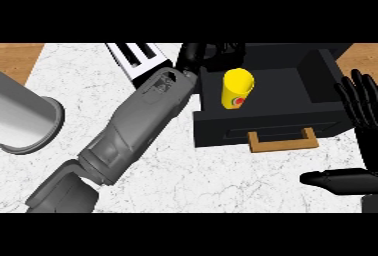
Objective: Pick up the cup, place it into the drawer and close the drawer
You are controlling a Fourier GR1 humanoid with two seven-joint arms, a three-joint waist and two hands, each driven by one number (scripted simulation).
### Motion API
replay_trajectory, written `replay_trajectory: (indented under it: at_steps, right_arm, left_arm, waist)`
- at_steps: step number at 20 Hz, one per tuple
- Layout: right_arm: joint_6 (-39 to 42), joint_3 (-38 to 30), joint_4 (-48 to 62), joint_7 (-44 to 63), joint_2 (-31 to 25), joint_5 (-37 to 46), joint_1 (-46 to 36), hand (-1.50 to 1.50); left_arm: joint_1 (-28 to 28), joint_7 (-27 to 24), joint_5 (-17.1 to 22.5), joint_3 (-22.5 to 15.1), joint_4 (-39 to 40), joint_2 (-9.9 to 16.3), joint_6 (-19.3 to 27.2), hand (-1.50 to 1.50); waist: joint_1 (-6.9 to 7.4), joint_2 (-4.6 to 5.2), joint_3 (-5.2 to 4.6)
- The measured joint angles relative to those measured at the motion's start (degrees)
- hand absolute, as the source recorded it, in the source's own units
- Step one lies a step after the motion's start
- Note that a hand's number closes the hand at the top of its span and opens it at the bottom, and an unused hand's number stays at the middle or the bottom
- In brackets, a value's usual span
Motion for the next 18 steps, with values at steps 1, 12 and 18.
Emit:
replay_trajectory:
  at_steps: [1, 12, 18]
  right_arm:
    - [-0.3, 0.2, 0.2, 0.1, 0.1, 0.3, -0.6, -1.5]
    - [-0.1, 0.2, 0.5, 0.2, 0.2, -0.4, -2.0, -1.5]
    - [4.0, 0.4, -0.3, 2.3, 0.4, -7.9, -2.1, 1.5]
  left_arm:
    - [-0.1, 0.4, 0.3, -1.4, 0.1, 0.0, 0.3, -1.5]
    - [0.8, 3.1, 2.5, -12.0, 0.1, 0.0, 5.6, -1.5]
    - [1.2, -1.6, 5.6, -11.9, -3.1, 0.0, 7.6, -1.5]
  waist:
    - [-0.18, 0.05, 0.01]
    - [-0.95, 0.26, 0.0]
    - [-0.48, 0.07, -0.02]
